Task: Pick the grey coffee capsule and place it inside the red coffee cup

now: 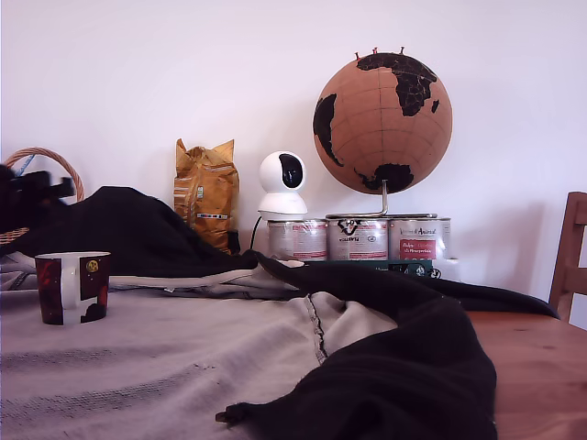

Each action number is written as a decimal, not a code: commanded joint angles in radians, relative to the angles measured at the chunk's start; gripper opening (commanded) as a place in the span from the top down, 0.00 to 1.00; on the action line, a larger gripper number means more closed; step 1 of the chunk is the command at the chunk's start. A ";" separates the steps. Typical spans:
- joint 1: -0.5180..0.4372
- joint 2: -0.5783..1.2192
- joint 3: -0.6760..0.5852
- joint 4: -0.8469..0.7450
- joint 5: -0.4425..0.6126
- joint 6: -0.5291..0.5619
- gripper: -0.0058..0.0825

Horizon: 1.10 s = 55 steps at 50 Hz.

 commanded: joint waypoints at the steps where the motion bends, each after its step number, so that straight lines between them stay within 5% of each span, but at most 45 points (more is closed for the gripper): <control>1: -0.013 -0.016 0.030 -0.043 0.002 -0.002 0.73; 19: -0.034 -0.016 0.102 -0.261 0.002 0.024 0.71; 22: -0.034 -0.016 0.102 -0.284 0.001 0.028 0.60; 28: -0.034 -0.016 0.103 -0.329 0.002 0.053 0.22; 31: -0.034 -0.016 0.103 -0.350 0.002 0.055 0.16; 43: -0.040 -0.049 0.103 -0.409 0.009 0.054 0.17; 48: -0.040 -0.112 0.103 -0.441 0.012 0.066 0.25; 52: -0.040 -0.183 0.103 -0.492 0.032 0.081 0.41; 55: -0.039 -0.245 0.103 -0.548 0.055 0.085 0.67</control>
